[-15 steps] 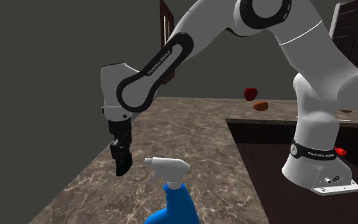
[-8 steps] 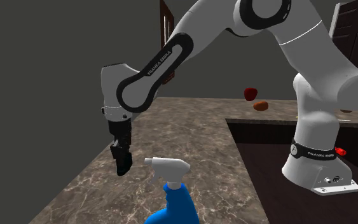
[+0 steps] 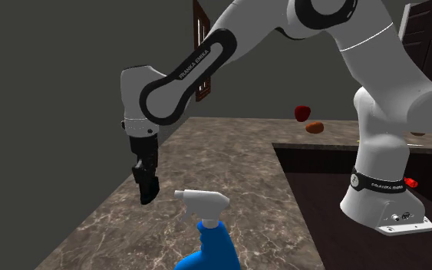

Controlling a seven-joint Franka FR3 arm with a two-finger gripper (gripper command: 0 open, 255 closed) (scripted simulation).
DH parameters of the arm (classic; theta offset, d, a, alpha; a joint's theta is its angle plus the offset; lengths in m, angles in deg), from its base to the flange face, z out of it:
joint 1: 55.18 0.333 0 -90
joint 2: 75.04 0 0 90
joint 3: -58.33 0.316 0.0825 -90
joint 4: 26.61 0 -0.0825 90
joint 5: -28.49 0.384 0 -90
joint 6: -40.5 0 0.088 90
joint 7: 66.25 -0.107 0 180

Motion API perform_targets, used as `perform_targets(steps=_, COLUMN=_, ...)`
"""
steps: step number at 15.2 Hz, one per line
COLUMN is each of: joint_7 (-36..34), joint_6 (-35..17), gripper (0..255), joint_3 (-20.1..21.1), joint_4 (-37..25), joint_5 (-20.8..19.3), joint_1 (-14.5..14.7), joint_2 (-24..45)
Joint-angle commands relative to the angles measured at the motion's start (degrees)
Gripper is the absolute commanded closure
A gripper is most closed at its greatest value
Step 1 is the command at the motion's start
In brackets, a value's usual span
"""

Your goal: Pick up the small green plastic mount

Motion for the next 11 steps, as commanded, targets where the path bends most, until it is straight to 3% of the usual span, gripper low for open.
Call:
perform_targets(steps=1, joint_7=0.08, joint_6=1.21, gripper=255, joint_3=0.04, joint_4=-0.39, joint_5=0.07, joint_1=-0.05, joint_2=-0.81)
perform_targets(steps=11, joint_7=0.25, joint_6=5.83, gripper=255, joint_3=0.22, joint_4=-1.36, joint_5=0.35, joint_1=-0.16, joint_2=-4.46)
